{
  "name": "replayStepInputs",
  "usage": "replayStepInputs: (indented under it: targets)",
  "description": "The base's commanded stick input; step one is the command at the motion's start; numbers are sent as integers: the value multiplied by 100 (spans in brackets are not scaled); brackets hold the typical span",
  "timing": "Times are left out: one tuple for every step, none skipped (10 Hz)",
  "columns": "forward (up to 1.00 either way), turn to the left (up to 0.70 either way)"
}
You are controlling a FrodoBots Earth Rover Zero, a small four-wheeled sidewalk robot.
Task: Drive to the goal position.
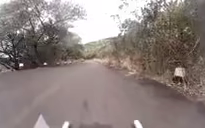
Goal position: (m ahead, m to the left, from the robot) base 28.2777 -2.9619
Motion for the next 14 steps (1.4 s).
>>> replayStepInputs:
  targets:
    - [50,0]
    - [50,0]
    - [50,0]
    - [50,0]
    - [50,0]
    - [50,0]
    - [50,0]
    - [50,0]
    - [50,0]
    - [50,0]
    - [50,0]
    - [50,0]
    - [50,0]
    - [50,0]
